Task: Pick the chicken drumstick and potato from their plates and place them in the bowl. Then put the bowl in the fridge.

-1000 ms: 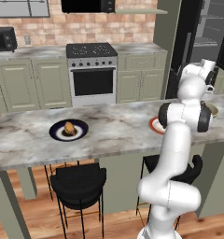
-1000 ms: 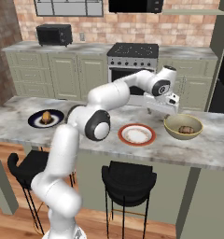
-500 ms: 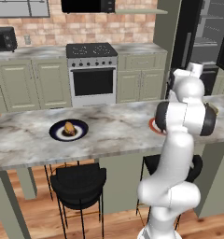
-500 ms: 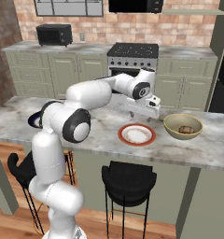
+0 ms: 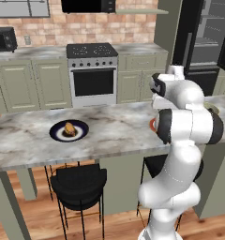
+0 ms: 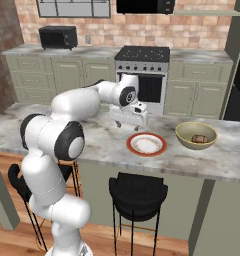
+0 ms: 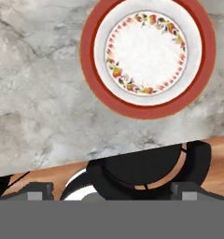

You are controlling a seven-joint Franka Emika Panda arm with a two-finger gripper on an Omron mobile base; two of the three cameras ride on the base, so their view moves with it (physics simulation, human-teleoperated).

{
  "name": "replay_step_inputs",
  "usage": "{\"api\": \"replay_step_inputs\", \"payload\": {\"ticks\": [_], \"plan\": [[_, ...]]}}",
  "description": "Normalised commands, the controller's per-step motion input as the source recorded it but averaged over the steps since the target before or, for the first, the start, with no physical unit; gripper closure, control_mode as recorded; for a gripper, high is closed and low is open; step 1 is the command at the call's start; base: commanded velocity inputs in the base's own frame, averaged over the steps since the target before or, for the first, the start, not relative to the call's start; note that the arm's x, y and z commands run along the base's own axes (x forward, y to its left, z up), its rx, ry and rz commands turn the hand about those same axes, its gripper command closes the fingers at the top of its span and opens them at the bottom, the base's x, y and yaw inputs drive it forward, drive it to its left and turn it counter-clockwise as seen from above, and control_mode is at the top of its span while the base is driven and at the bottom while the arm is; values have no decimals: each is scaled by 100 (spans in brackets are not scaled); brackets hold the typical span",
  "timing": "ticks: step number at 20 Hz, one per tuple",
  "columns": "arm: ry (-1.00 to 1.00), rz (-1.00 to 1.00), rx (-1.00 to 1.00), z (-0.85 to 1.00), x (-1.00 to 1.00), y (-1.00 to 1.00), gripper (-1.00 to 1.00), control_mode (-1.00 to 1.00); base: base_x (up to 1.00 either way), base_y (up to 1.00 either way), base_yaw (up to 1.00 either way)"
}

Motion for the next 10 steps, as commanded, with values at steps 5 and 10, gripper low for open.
{"api": "replay_step_inputs", "payload": {"ticks": [5,10], "plan": [[15,16,-1,4,-4,91,-100,-100,0,0,0],[16,23,0,10,-1,82,-100,-100,0,0,0]]}}
